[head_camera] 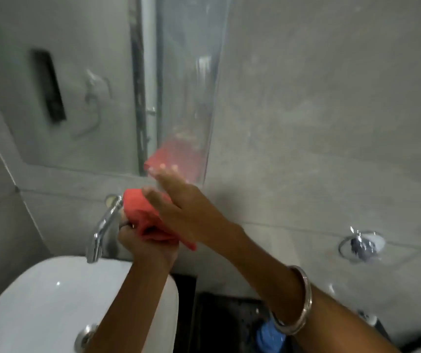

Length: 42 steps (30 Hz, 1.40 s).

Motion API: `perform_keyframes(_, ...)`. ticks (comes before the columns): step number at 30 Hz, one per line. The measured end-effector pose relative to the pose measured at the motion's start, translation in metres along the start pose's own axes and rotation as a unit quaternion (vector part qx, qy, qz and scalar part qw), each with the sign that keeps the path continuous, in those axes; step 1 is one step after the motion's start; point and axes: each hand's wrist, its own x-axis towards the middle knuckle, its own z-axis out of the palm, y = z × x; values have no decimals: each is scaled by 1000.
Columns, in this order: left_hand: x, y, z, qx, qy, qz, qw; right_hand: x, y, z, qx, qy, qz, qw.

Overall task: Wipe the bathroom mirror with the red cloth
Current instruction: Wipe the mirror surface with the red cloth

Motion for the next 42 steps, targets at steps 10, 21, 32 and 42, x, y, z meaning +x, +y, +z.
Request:
perform_keyframes(10,85,92,245,67,-66,382,919,109,-76,-222,-387,389,-186,815)
perform_keyframes(21,198,132,405,644,138,568,493,159,-44,-333,-421,517,-141,731)
perform_keyframes(32,175,86,454,708,-67,639,293,164,-43,-335,-433,526,-135,720)
perform_keyframes(42,211,169,356,701,-311,642,3,164,-43,-335,-431,529,-138,717)
